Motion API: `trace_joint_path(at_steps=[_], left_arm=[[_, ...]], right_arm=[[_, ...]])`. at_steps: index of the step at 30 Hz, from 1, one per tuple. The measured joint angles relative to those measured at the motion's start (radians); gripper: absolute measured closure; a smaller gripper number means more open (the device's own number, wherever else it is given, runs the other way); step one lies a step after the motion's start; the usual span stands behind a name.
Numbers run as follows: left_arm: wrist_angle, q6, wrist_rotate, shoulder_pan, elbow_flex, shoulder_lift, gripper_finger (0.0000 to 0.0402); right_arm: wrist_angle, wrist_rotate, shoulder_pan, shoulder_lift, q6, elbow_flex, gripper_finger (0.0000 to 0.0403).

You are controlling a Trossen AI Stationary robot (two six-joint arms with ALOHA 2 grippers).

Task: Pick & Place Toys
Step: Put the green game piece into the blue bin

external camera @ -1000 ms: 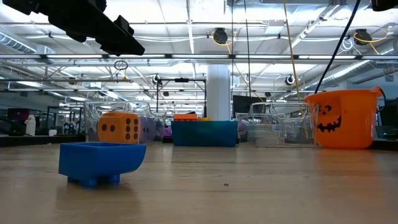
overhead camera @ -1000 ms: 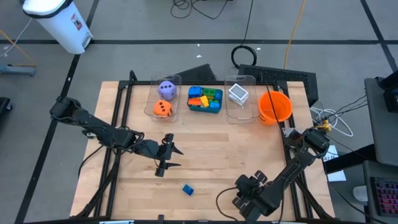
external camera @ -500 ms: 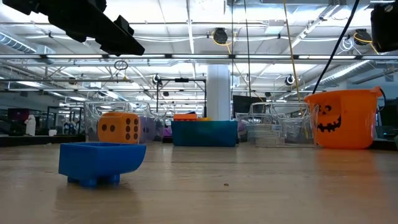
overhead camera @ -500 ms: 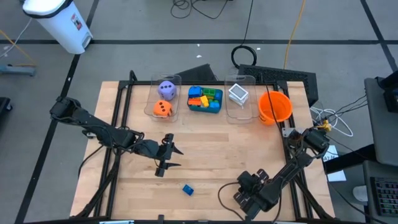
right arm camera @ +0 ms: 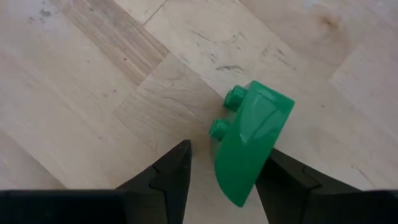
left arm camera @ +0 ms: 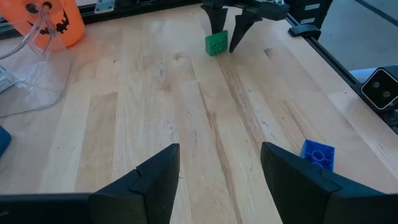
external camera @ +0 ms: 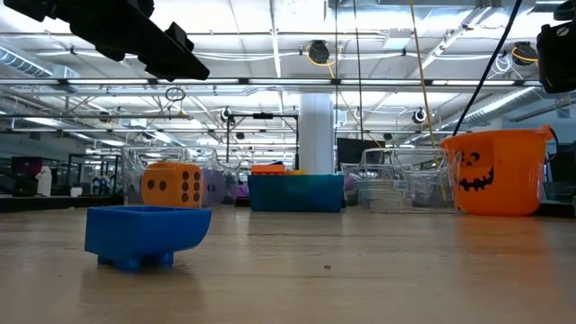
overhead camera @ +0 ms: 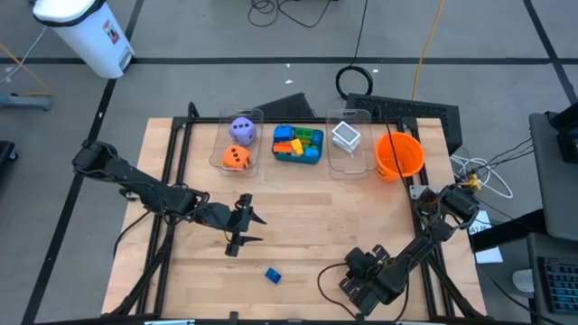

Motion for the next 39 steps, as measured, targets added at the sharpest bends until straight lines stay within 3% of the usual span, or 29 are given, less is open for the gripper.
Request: trace_joint_path(at_steps=[9,21,30,39], left_arm=[[0.000,-0.001,0.000,0.000,0.000,0.000,0.0172],[0.000,0.001,0.000,0.000,0.000,0.000,0.0172],[0.000,0.005,0.000,0.000,0.000,0.000,0.0172],[0.001,0.009,0.000,0.000,0.000,0.000,0.0172]], right_arm=[[0.004,-0.008,-0.025,0.000,-0.037,-0.002,0.0262],[0.009,0.027,-0.084,0.002,-0.134,-0.003,0.0366],[0.013,0.081,-0.104,0.004,-0.180,-0.005,0.0366],[0.035,0.133,-0.125,0.005,-0.244,-0.006,0.0391]])
